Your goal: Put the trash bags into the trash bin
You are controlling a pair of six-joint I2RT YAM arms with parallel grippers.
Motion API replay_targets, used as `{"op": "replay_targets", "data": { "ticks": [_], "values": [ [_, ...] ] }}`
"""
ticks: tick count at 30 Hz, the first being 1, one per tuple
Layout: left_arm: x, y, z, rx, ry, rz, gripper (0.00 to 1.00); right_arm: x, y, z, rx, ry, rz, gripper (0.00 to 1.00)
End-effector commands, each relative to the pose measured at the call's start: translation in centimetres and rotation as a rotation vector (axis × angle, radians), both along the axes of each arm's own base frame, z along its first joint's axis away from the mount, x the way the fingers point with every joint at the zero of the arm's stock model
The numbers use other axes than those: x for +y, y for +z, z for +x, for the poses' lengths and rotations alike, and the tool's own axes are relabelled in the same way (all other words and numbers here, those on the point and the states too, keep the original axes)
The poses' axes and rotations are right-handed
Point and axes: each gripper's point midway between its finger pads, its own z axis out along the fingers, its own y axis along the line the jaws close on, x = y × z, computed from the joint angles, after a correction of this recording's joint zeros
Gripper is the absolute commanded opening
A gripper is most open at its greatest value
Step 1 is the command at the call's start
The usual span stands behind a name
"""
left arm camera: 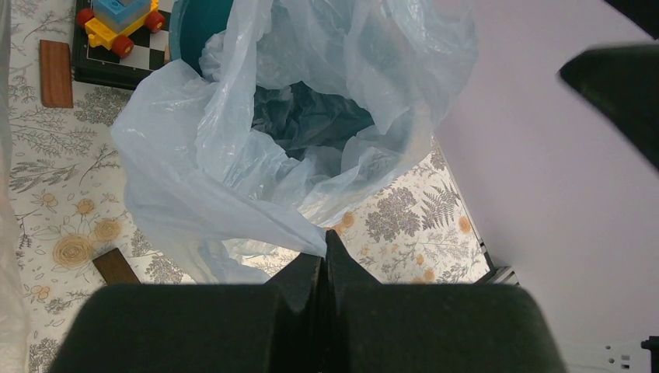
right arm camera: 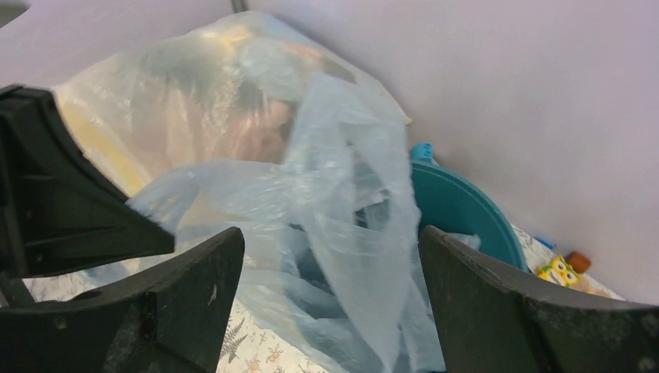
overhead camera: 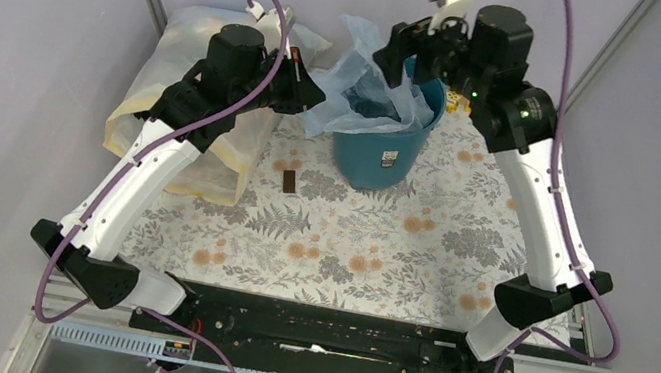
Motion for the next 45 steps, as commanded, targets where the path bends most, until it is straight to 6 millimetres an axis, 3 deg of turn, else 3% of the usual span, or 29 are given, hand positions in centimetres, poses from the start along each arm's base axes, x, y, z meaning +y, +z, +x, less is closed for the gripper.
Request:
{"op": "replay_targets", "data": {
  "ticks": [1, 5, 9, 11, 15, 20, 25, 30, 33, 36, 39, 45],
  "values": [
    [0.1, 3.2, -0.2, -0.081, -0.007, -0.054, 0.00, 2.1, 0.5, 0.2, -0.103, 0.013, -0.092, 0.89],
    [0.2, 3.5, -0.3, -0.088, -0.007, -0.056, 0.00, 3.9, -0.4, 1.3, -0.126, -0.024, -0.143, 0.87],
    [0.4, 3.5, -0.2, -0.090, 0.000, -0.051, 0.00, 4.3, -1.5, 2.9, -0.151, -0.122, -0.221, 0.81],
    [0.3, 3.4, -0.1, -0.089, 0.001, -0.049, 0.00, 4.3, -2.3, 3.6, -0.154, -0.160, -0.261, 0.67],
    [0.4, 3.4, 0.2, -0.091, 0.007, -0.047, 0.00, 3.8, -3.2, 4.4, -0.155, -0.218, -0.311, 0.49],
    [0.7, 3.6, 1.0, -0.098, 0.030, -0.040, 0.00, 1.4, -1.8, 4.3, -0.164, -0.347, -0.275, 0.00],
    [-0.5, 3.1, 2.1, -0.083, -0.002, -0.058, 0.00, -2.0, -2.6, 3.9, -0.124, -0.458, -0.274, 0.00],
    [-1.9, 2.4, 4.2, -0.057, -0.045, -0.103, 0.00, -5.9, -7.8, 5.8, 0.043, -0.507, -0.180, 0.00],
    [-2.6, 1.2, 6.1, -0.018, -0.052, -0.108, 0.00, -6.5, -10.9, 7.1, 0.130, -0.483, -0.137, 0.00],
    [-3.5, 0.2, 7.8, 0.011, -0.056, -0.111, 0.00, -6.1, -12.6, 8.2, 0.187, -0.488, -0.137, 0.00],
    [-4.9, 0.7, 8.4, 0.028, -0.108, -0.154, 0.00, -6.1, -12.5, 8.5, 0.211, -0.500, -0.128, 0.00],
    [-6.5, 6.7, 7.2, -0.056, -0.216, -0.295, 0.00, -9.2, -9.3, 7.8, 0.175, -0.564, -0.052, 0.00]
  ]
}}
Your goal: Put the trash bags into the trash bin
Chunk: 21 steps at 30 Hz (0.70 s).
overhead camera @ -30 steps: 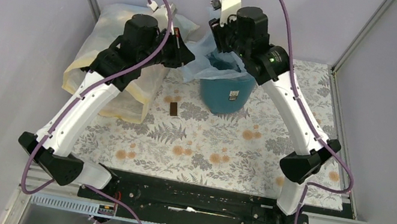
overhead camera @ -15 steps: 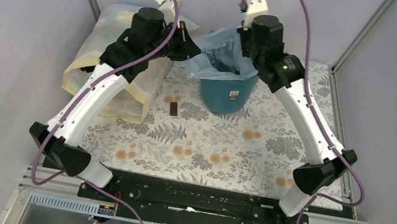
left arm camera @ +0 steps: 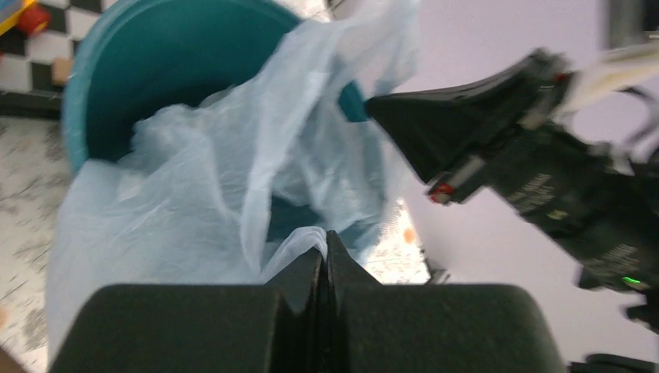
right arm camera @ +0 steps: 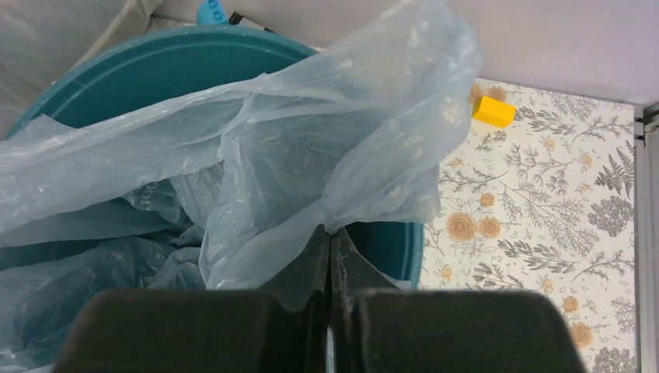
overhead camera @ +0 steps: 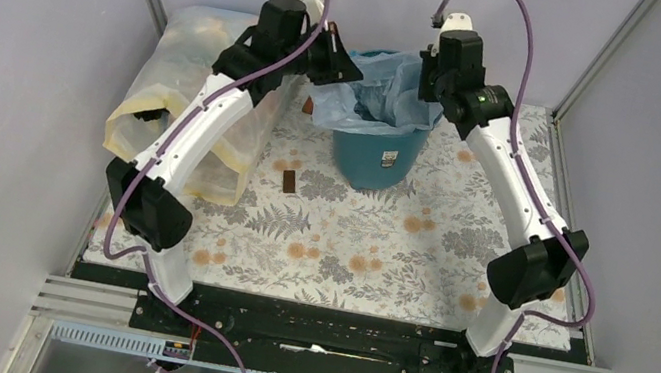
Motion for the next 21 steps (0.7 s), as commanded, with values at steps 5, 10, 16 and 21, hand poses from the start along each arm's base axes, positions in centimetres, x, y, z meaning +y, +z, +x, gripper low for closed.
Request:
{"op": "replay_targets", "data": {
  "ticks": [5, 10, 16, 21],
  "values": [
    [-2.2, 10.8, -1.6, -0.191, -0.133, -0.269, 0.00, -6.2, 7.3, -1.4, -0.134, -0.152, 0.135, 0.00],
    [-3.6, 7.5, 0.6, -0.111, -0.137, -0.291, 0.00, -7.9, 7.8, -2.2, -0.148, -0.185, 0.143, 0.00],
    [-4.6, 5.1, 2.2, -0.066, -0.138, -0.282, 0.00, -8.3, 8.4, -3.9, -0.158, -0.182, 0.158, 0.00],
    [-0.8, 8.0, 1.1, -0.145, -0.040, -0.198, 0.00, -8.8, 7.4, -5.1, -0.126, -0.193, 0.152, 0.00]
  ]
}}
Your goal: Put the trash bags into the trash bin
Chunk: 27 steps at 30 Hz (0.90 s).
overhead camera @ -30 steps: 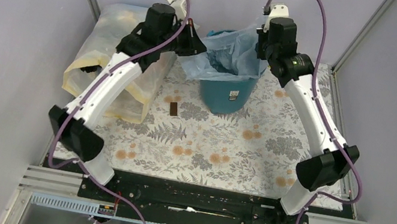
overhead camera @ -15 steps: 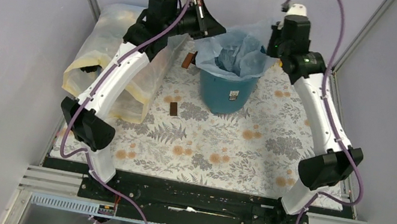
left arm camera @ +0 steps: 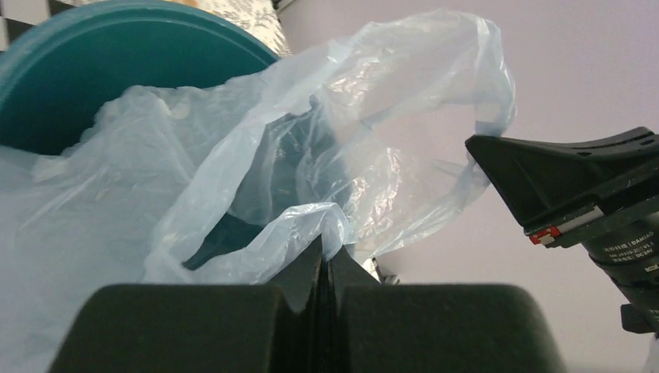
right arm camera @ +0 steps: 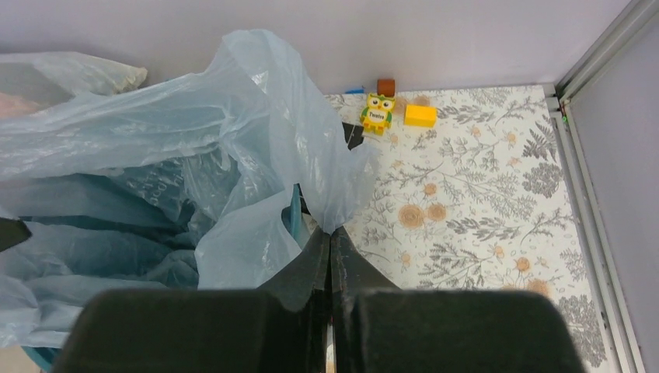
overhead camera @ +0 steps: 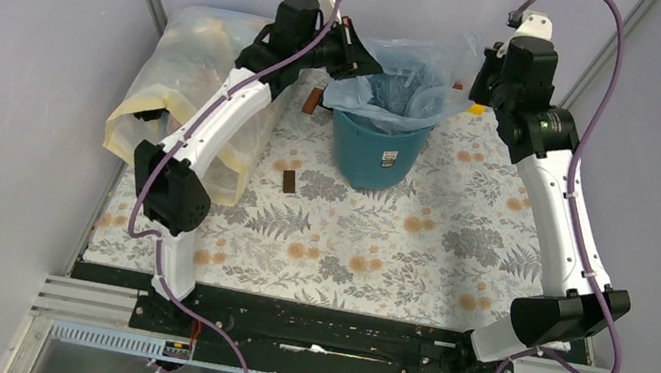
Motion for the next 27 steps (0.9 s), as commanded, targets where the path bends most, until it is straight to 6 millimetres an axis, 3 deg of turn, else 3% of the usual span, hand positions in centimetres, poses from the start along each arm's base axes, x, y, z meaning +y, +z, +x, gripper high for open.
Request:
{"op": "replay_targets", "data": {
  "ticks": [1, 6, 11, 17, 22, 27],
  "values": [
    [4.0, 7.1, -2.3, -0.180, 0.081, 0.010, 0.00, -0.6, 0.1, -1.5, 0.013, -0.023, 0.012, 0.01],
    [6.8, 7.3, -5.9, -0.190, 0.100, 0.040, 0.00, -2.1, -2.6, -1.6, 0.085, -0.116, 0.015, 0.01],
    [9.6, 4.9, -8.2, -0.136, 0.116, 0.073, 0.00, -4.8, -5.0, -2.0, 0.126, -0.228, -0.021, 0.01],
    [11.8, 2.9, -10.6, -0.092, 0.111, 0.102, 0.00, -7.7, -5.5, -2.4, 0.144, -0.302, -0.054, 0.01],
    [13.3, 1.4, -11.9, -0.062, 0.126, 0.158, 0.00, -8.9, -6.7, -2.4, 0.180, -0.335, -0.087, 0.01],
    [14.5, -1.7, -13.2, 0.011, 0.130, 0.218, 0.00, -9.2, -8.8, -2.5, 0.231, -0.339, -0.106, 0.01]
  ]
}}
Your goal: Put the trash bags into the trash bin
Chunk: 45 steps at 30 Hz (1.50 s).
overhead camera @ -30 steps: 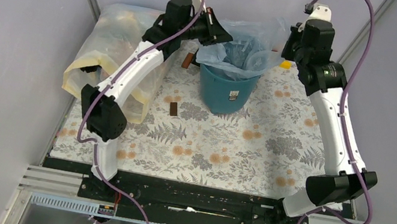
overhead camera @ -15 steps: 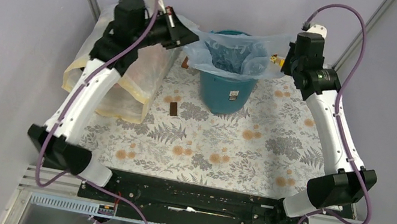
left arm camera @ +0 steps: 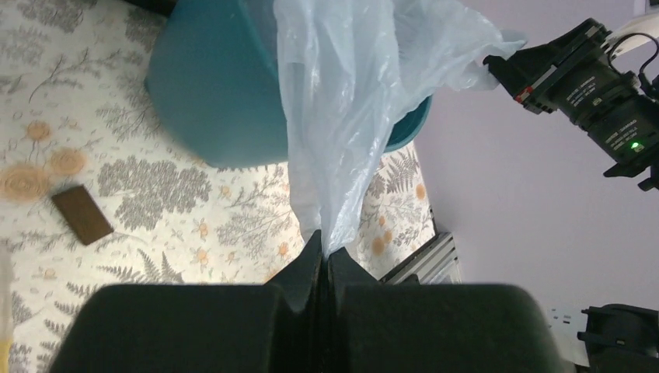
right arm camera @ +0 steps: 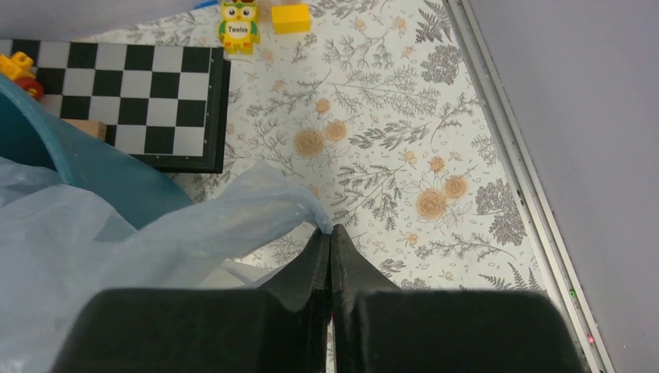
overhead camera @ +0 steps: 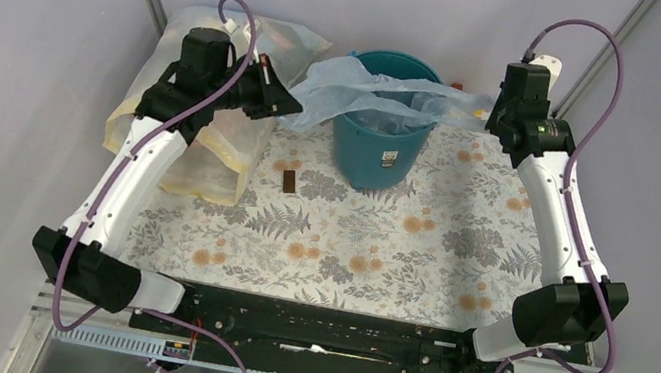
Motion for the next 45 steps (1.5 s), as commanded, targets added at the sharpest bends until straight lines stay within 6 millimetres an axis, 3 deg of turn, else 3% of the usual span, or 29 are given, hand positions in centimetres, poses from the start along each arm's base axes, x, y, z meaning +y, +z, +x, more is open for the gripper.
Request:
{"op": "replay_targets", "data": {
  "ticks": [1, 10, 15, 18, 22, 28, 34, 36, 40, 45],
  "values": [
    [1.5, -0.5, -2.5, -0.011, -0.012, 0.043, 0.00, -1.3, -0.7, -0.9, 0.018, -0.041, -0.032, 0.01],
    [3.6, -1.9, -5.7, 0.036, -0.003, 0.141, 0.00, -0.7, -1.9, -2.2, 0.038, -0.011, 0.000, 0.03],
    [4.2, -5.8, -6.1, 0.132, -0.005, 0.202, 0.00, -0.7, -4.1, -2.5, 0.067, -0.018, 0.001, 0.03],
    [4.5, -8.1, -5.2, 0.156, 0.015, 0.227, 0.00, -1.0, -5.6, -2.0, 0.084, -0.040, -0.008, 0.03],
    [6.2, -9.6, -1.0, 0.137, 0.174, 0.294, 0.00, -0.4, -6.1, 0.5, 0.077, -0.046, 0.007, 0.04],
    [6.0, -7.4, 5.3, -0.021, 0.325, 0.183, 0.00, 1.2, -5.1, 4.3, 0.014, 0.024, 0.037, 0.16],
    [4.5, -4.2, 7.9, -0.156, 0.317, 0.057, 0.00, 2.6, -3.0, 5.3, -0.065, 0.126, 0.059, 0.33],
    [3.7, -3.5, 8.0, -0.181, 0.270, 0.040, 0.01, 2.8, -2.6, 5.1, -0.080, 0.150, 0.061, 0.39],
    [2.4, -3.7, 6.8, -0.186, 0.180, -0.003, 0.06, 2.9, -2.5, 3.7, -0.082, 0.175, 0.065, 0.42],
    [1.5, -5.5, 4.0, -0.143, 0.135, -0.063, 0.10, 3.5, -5.0, 0.6, -0.069, 0.219, 0.103, 0.53]
  ]
}}
